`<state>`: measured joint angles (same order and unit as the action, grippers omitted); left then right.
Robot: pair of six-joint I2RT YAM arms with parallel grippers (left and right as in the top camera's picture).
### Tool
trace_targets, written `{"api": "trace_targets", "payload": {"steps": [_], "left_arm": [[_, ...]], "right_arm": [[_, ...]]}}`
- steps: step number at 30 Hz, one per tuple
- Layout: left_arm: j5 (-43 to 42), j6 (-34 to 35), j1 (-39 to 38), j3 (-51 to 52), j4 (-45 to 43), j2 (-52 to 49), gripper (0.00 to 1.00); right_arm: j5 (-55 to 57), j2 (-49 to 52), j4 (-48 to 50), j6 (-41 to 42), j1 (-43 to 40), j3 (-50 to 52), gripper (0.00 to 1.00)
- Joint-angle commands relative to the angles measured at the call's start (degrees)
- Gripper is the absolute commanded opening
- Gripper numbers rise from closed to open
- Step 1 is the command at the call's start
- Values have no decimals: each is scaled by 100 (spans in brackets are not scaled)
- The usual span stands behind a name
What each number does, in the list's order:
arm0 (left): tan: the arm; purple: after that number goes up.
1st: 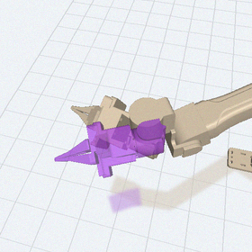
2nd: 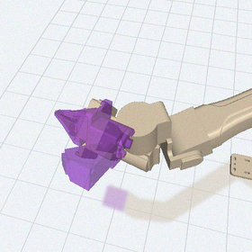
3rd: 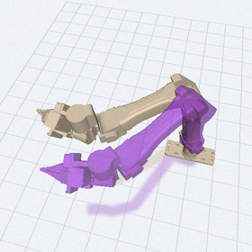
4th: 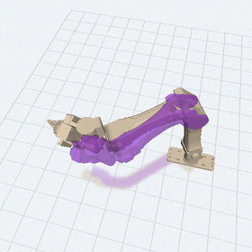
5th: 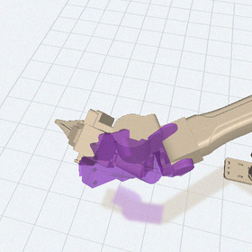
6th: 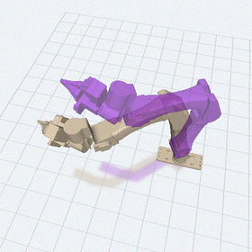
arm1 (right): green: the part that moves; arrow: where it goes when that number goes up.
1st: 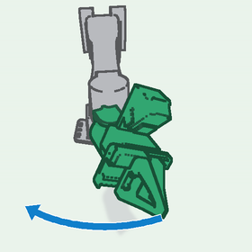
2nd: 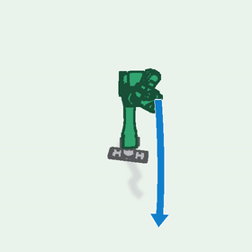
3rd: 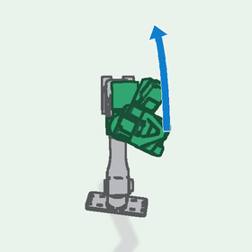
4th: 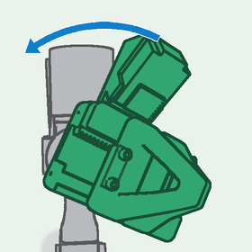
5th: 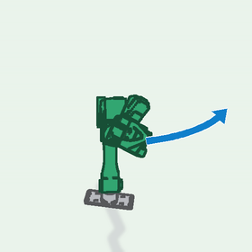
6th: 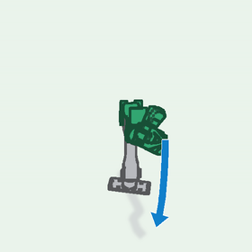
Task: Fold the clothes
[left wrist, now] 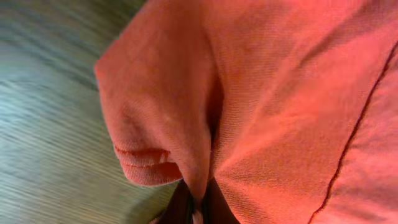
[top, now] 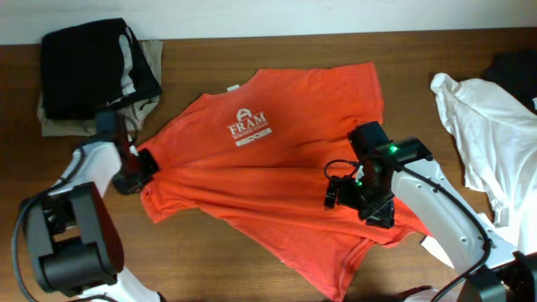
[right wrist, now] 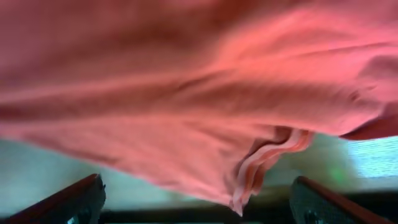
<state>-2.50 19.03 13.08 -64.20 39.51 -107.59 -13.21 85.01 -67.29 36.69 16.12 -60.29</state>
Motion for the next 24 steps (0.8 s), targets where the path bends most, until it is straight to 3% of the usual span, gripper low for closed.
{"api": "trace_targets", "payload": {"steps": [1, 4, 10, 16, 18, 20, 22, 24], "left_arm": [[-35, 114, 286, 103, 68, -319, 1], [-393, 111, 284, 103, 66, -319, 1], [-977, 114, 284, 105, 83, -319, 1], [-981, 114, 284, 105, 57, -319, 1], [-979, 114, 284, 105, 46, -319, 1], [-979, 114, 284, 105, 37, -319, 1], [-994, 114, 284, 105, 37, -319, 7], [-1043, 116, 284, 105, 20, -319, 8]], "right_arm": [[813, -33, 354, 494, -96, 31, 99], [1067, 7, 1252, -46, -584, 28, 99], [835, 946, 1751, -522, -1834, 24, 99], [785, 1917, 1904, -516, -1996, 24, 100], [785, 2201, 2044, -516, -1996, 24, 95], [785, 2350, 2247, -516, -1996, 24, 83], [782, 2514, 2697, -468, -1996, 24, 49], [739, 2662, 3206, -391, -1993, 22, 6]]}}
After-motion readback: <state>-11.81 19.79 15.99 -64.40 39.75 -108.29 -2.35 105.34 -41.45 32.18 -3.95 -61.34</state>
